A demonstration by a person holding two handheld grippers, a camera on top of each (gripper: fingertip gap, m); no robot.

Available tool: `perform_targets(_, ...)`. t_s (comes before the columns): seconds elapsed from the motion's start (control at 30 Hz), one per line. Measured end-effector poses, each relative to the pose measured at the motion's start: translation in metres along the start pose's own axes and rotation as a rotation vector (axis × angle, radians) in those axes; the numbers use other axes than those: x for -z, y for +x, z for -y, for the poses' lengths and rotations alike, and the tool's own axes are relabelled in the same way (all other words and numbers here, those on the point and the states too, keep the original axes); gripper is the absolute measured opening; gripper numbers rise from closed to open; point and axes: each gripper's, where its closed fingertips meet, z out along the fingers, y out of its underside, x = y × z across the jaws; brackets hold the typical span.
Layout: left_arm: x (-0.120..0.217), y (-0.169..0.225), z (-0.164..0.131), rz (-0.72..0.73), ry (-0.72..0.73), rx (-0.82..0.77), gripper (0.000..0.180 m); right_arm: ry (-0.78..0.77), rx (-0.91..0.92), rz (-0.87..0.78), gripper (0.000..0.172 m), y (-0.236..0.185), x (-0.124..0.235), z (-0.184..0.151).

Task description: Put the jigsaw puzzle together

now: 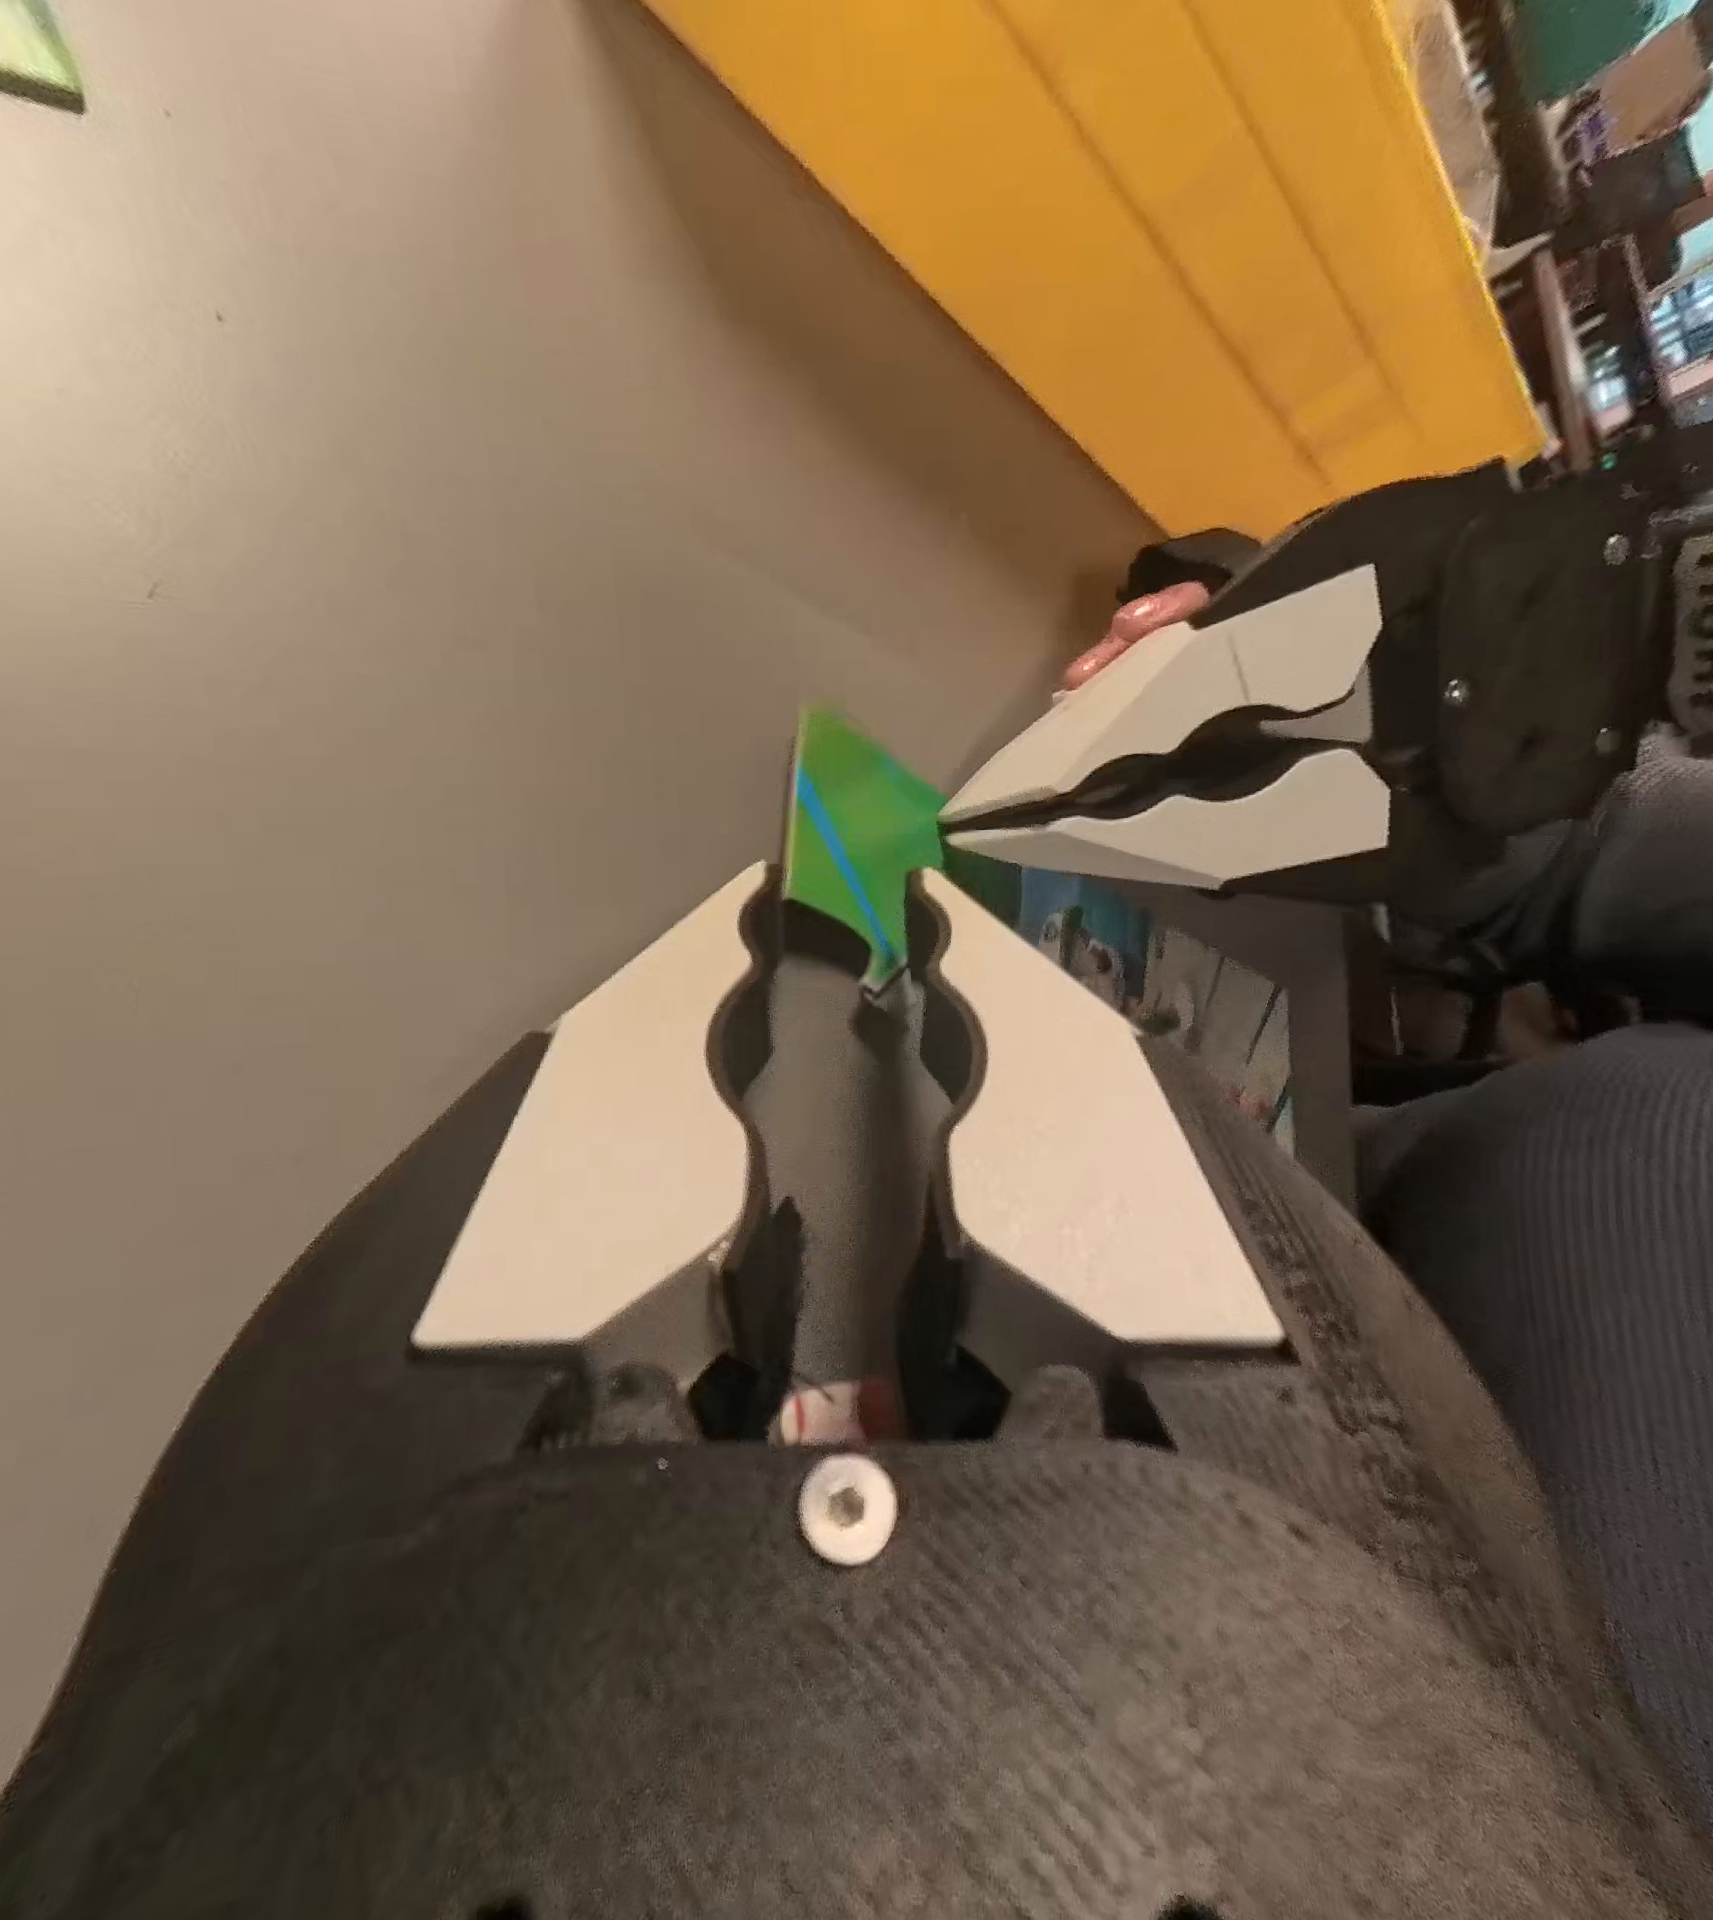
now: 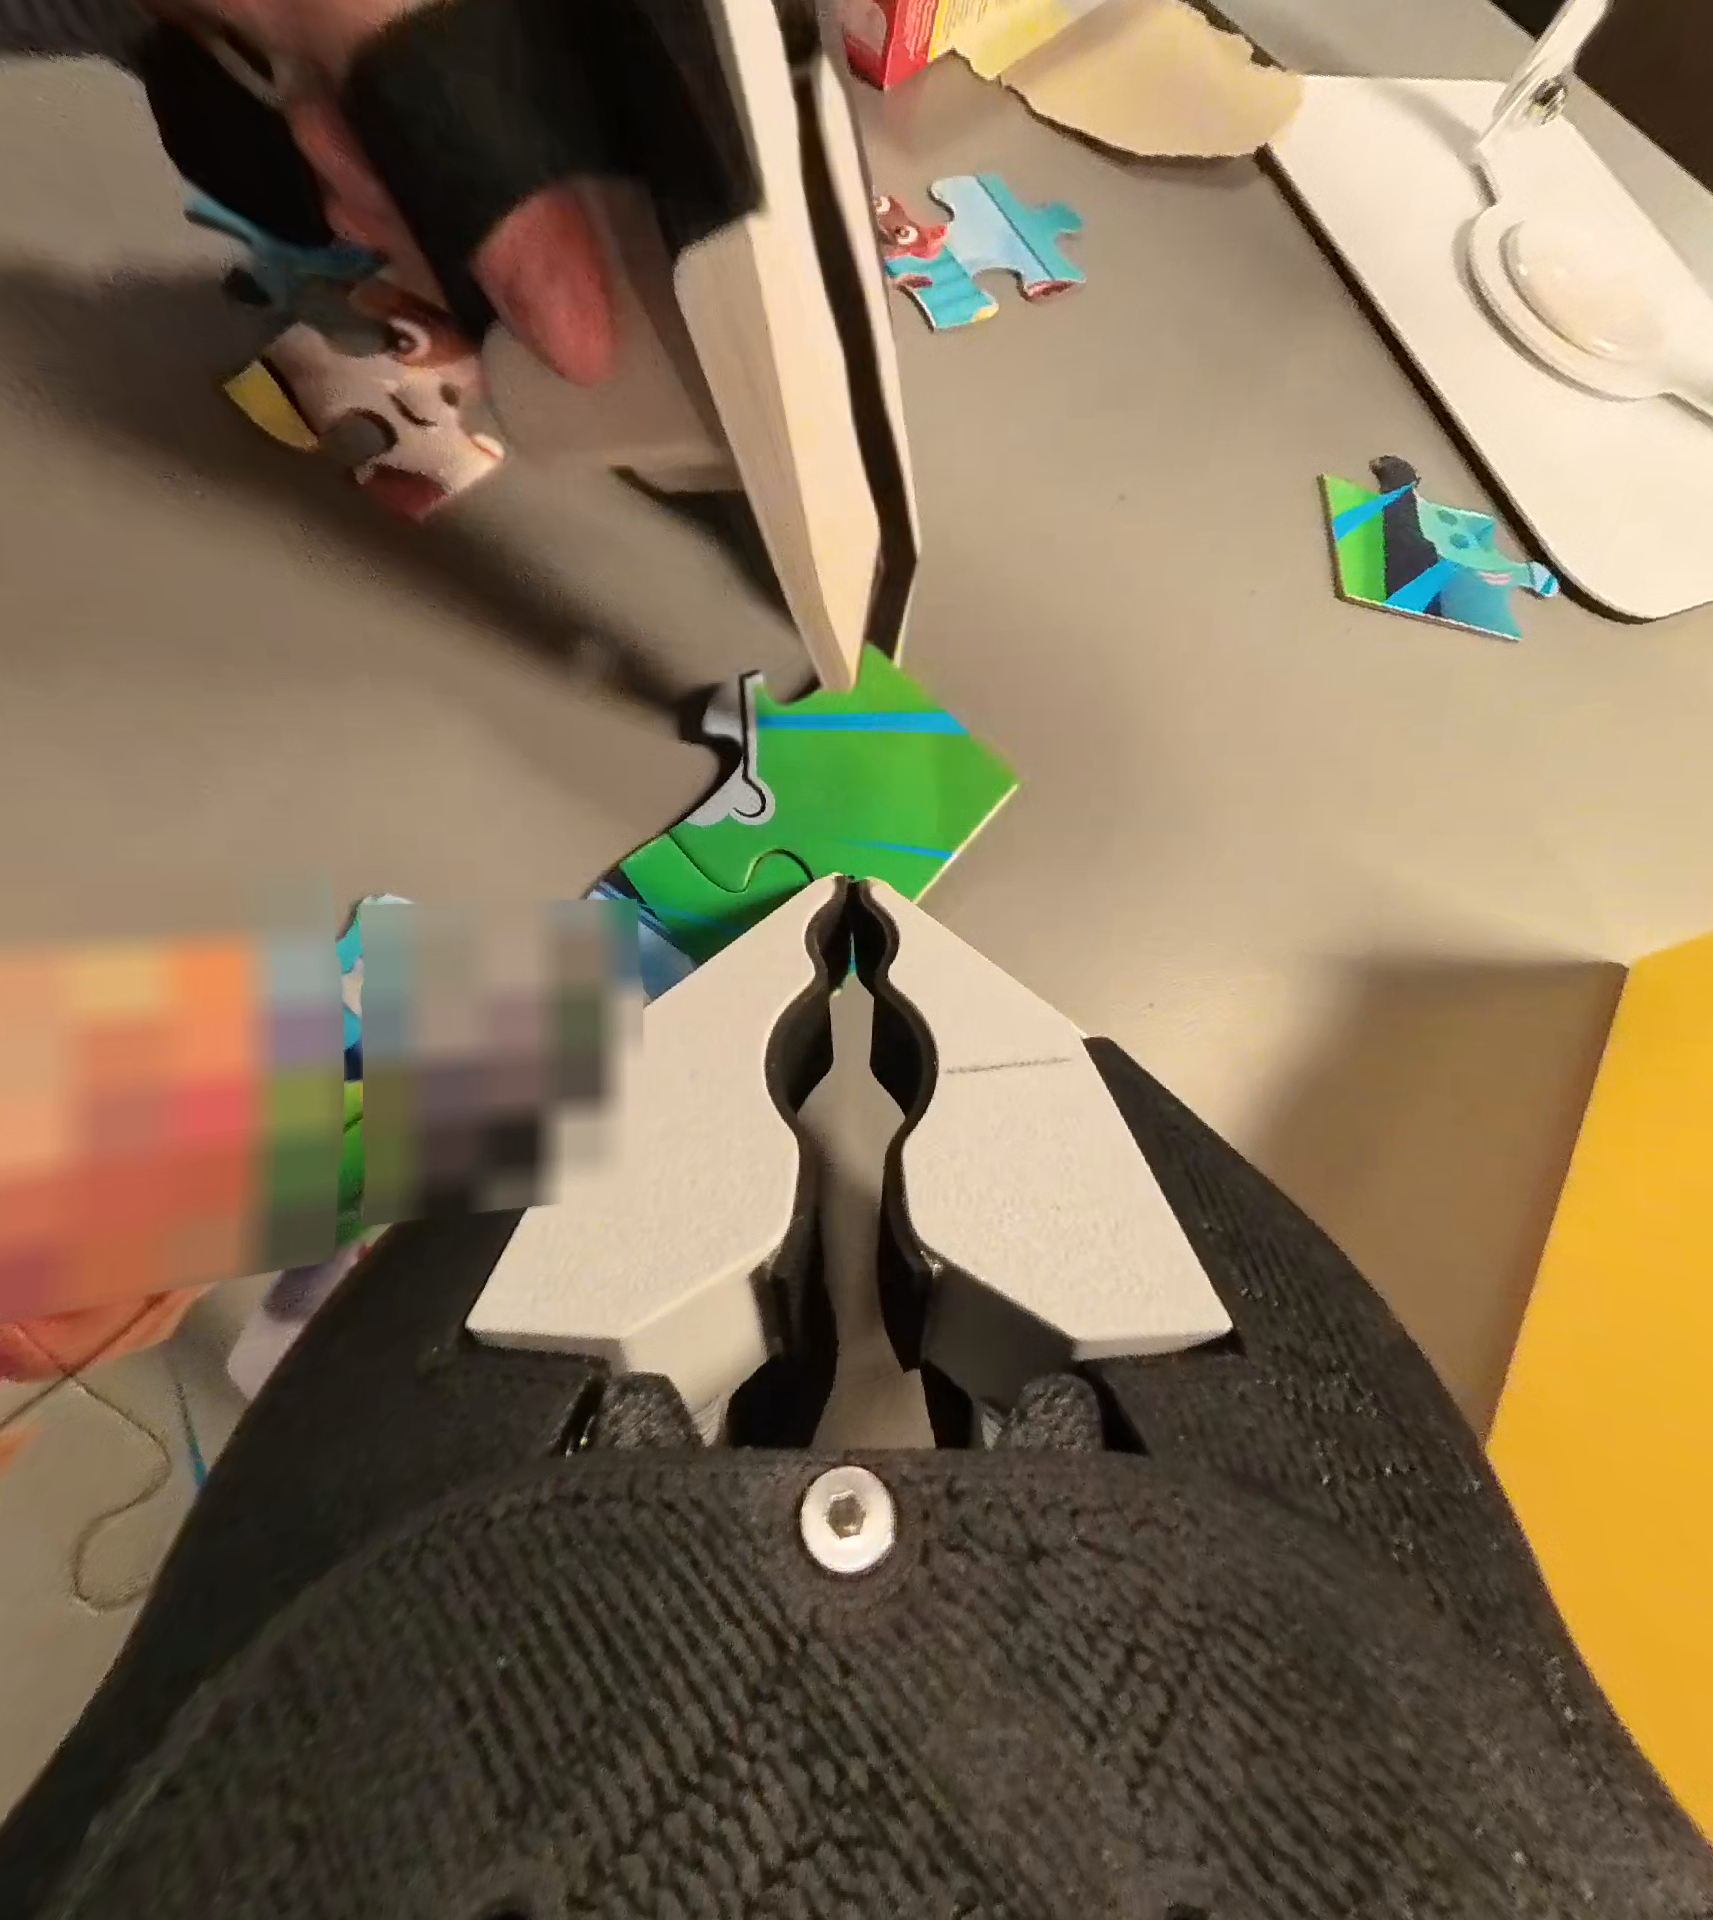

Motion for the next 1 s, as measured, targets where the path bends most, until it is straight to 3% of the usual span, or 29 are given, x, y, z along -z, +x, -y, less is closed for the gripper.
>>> perform_targets(0.1, 0.013, -0.005, 0.004, 0.054, 0.037, -0.062, 0.020, -0.008, -0.012, 0.011, 0.000, -0.001, 0.000, -0.001)
perform_targets(0.2, 0.017, 0.013, 0.012, -0.001, 0.093, -0.143, 0.010, -0.008, -0.024, 0.019, 0.000, -0.001, 0.000, -0.001)
perform_targets(0.3, 0.000, 0.026, 0.000, 0.001, 0.001, -0.259, 0.001, -0.008, -0.043, 0.030, 0.000, -0.001, 0.000, -0.002)
perform_targets(0.4, -0.019, 0.018, -0.019, 0.092, -0.148, -0.321, 0.000, -0.010, -0.055, 0.019, 0.000, -0.001, 0.000, -0.002)
perform_targets(0.5, -0.023, 0.019, -0.018, 0.131, -0.156, -0.356, 0.004, -0.002, -0.056, -0.005, 0.000, 0.001, 0.002, -0.001)
perform_targets(0.6, -0.013, 0.008, -0.013, 0.325, -0.201, -0.528, 0.000, 0.198, -0.054, -0.118, 0.000, 0.018, 0.021, 0.022)
perform_targets(0.67, 0.008, 0.010, 0.008, 0.456, -0.109, -0.629, 0.000, 0.327, -0.012, -0.215, 0.000, 0.031, 0.037, 0.035)
perform_targets(0.77, 0.054, 0.039, 0.027, 0.462, 0.109, -0.634, 0.000, 0.496, 0.073, -0.370, 0.009, 0.049, 0.059, 0.050)
perform_targets(0.83, 0.098, 0.047, 0.032, 0.551, 0.277, -0.631, 0.000, 0.601, 0.125, -0.418, 0.011, 0.051, 0.073, 0.062)
perform_targets(1.0, 0.195, 0.054, -0.011, 0.694, 0.683, -0.571, 0.000, 0.645, 0.213, -0.443, 0.006, 0.049, 0.071, 0.071)
